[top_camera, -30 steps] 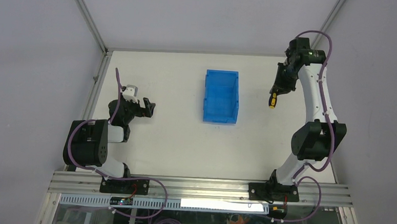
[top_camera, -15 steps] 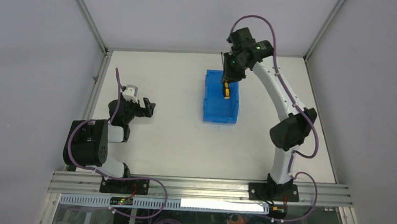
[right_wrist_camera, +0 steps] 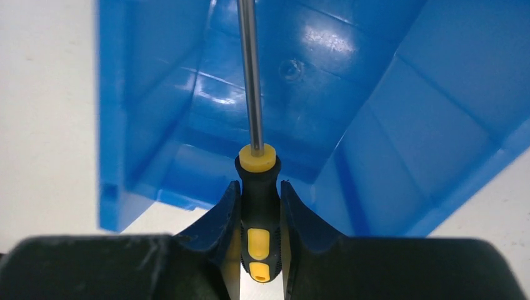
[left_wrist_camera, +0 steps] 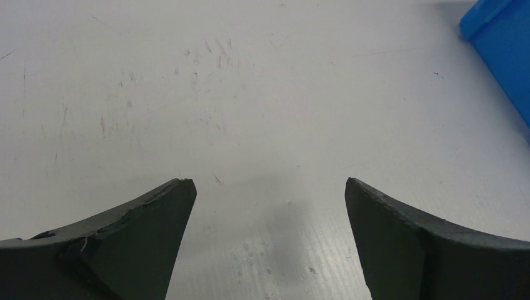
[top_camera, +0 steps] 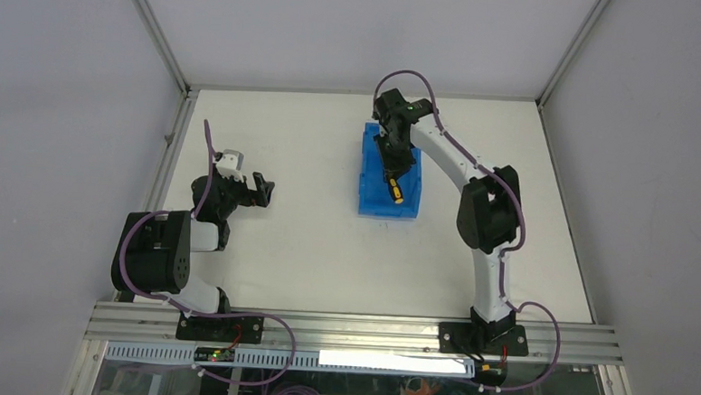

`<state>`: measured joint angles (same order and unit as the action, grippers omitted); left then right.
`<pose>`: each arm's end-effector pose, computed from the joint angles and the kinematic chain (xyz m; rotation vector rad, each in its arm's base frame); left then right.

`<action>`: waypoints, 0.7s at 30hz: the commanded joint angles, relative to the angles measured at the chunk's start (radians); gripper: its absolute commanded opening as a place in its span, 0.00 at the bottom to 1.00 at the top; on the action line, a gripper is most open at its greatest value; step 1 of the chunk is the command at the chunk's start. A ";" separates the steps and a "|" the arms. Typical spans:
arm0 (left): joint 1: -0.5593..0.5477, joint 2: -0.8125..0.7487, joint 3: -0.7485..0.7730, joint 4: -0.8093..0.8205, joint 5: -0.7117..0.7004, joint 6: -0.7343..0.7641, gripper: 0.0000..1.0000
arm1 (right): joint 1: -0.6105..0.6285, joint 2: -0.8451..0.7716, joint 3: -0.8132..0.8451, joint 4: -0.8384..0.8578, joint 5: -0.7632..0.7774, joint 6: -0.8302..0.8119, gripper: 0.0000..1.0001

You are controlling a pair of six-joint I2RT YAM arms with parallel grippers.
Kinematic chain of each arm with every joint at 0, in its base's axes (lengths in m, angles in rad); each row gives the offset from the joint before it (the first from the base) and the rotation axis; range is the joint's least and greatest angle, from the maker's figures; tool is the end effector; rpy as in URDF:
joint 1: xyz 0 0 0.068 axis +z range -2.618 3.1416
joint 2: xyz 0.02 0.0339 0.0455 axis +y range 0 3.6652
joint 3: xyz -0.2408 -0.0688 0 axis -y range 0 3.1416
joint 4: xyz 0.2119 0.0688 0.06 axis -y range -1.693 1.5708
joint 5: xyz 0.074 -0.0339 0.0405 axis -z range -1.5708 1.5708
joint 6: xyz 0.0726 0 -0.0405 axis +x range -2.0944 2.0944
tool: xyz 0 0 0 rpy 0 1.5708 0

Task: Put the screwdriver in the bin

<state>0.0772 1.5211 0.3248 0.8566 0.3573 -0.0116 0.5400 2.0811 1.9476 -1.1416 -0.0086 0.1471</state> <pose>0.2764 -0.0041 0.1314 0.1567 1.8926 -0.2963 0.3413 0.2053 0.2146 -0.5604 2.8066 0.1552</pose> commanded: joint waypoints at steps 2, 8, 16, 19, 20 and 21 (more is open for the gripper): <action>-0.007 -0.004 0.014 0.058 0.002 0.002 0.99 | -0.003 0.027 -0.065 0.129 0.079 -0.051 0.00; -0.007 -0.004 0.015 0.059 0.002 0.002 0.99 | -0.005 0.072 -0.103 0.210 0.134 -0.028 0.24; -0.007 -0.003 0.014 0.061 0.002 0.002 0.99 | -0.002 0.036 -0.116 0.236 0.142 -0.011 0.39; -0.007 -0.003 0.014 0.061 0.003 0.002 0.99 | -0.003 -0.001 -0.116 0.237 0.145 0.000 0.39; -0.007 -0.003 0.014 0.061 0.002 0.002 0.99 | -0.003 -0.019 -0.116 0.238 0.145 0.002 0.39; -0.007 -0.002 0.014 0.061 0.002 0.002 0.99 | -0.002 -0.038 -0.116 0.238 0.145 0.004 0.39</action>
<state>0.0772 1.5211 0.3248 0.8566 0.3573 -0.0116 0.5385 2.1628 1.8259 -0.9382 0.1173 0.1329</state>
